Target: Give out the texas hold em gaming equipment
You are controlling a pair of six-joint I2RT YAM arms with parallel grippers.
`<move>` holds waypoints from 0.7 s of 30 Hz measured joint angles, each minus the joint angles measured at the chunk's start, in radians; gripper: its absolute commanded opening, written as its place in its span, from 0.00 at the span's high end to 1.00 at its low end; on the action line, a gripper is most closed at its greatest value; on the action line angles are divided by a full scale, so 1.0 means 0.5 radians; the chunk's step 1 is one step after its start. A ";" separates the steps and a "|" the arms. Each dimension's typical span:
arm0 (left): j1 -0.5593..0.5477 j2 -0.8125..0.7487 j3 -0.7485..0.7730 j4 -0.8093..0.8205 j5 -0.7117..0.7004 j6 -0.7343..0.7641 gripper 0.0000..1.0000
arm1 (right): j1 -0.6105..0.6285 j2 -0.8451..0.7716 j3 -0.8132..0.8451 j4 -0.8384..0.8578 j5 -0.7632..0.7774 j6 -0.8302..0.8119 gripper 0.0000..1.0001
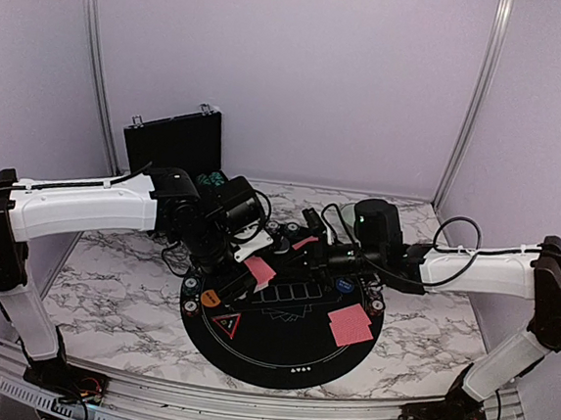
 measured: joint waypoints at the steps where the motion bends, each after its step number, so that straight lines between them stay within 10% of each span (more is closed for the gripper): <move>1: 0.000 0.000 0.000 0.000 0.000 -0.001 0.50 | 0.000 -0.002 0.000 -0.003 -0.001 -0.003 0.83; 21: 0.000 0.000 0.000 0.000 0.000 0.001 0.50 | 0.014 0.018 0.003 -0.013 -0.016 0.004 0.79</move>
